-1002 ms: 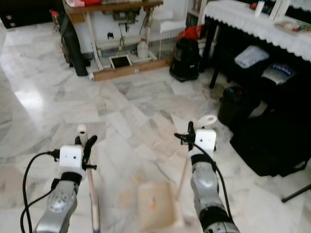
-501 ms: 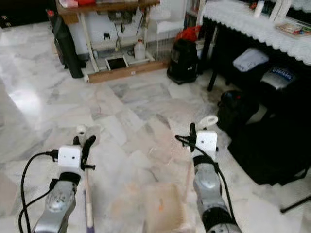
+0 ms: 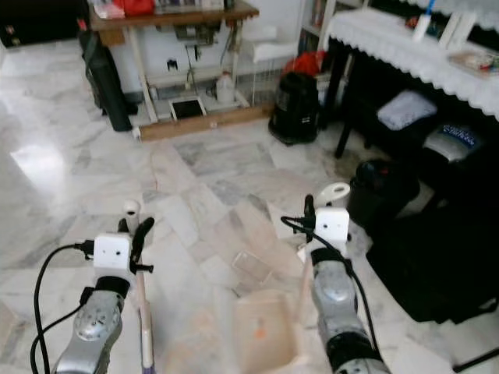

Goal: Sweep floor

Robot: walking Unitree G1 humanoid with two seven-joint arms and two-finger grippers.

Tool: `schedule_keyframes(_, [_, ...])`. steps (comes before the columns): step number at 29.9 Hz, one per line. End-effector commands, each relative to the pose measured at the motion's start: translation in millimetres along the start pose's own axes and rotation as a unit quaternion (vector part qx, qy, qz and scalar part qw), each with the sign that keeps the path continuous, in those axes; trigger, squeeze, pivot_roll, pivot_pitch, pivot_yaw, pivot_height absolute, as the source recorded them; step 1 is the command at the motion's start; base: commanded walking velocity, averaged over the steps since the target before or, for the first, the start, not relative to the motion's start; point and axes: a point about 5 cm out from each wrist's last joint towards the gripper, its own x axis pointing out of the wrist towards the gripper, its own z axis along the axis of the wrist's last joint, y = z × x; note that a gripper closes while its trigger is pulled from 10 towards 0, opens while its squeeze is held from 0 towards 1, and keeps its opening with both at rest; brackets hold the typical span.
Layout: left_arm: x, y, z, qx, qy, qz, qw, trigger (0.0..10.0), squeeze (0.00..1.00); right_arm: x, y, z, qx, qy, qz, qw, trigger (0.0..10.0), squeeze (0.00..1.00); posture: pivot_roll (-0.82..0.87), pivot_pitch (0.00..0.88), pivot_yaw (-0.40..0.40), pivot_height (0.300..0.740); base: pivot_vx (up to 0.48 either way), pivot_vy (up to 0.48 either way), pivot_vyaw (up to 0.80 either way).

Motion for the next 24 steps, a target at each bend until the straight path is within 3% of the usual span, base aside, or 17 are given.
schedule_keyframes(1, [3.7, 0.9, 8.1, 0.005, -0.022, 0.004, 1.0, 10.0, 0.0, 3.4, 5.9, 9.1, 0.022, -0.024, -0.001, 0.999, 10.0, 0.0, 0.09, 0.003, -0.03, 0.74, 0.3, 0.0, 0.53])
schedule_keyframes(11, [3.6, 1.3, 8.6, 0.004, -0.023, 0.004, 1.0, 10.0, 0.0, 3.0, 6.5, 9.0, 0.018, -0.023, 0.0, 1.0, 10.0, 0.0, 0.09, 0.0, -0.028, 0.74, 0.295, 0.0, 0.0])
schedule_keyframes(19, [4.0, 3.4, 8.9, 0.007, -0.024, 0.006, 1.0, 10.0, 0.0, 2.4, 9.4, 9.0, 0.021, -0.025, 0.006, 0.999, 10.0, 0.0, 0.09, 0.0, -0.024, 0.74, 0.295, 0.0, 0.29])
schedule_keyframes(24, [4.6, 3.8, 9.4, 0.007, -0.025, 0.007, 1.0, 10.0, 0.0, 2.6, 9.3, 9.7, 0.022, -0.027, 0.006, 0.999, 10.0, 0.0, 0.09, 0.0, -0.024, 0.74, 0.297, 0.0, 0.73])
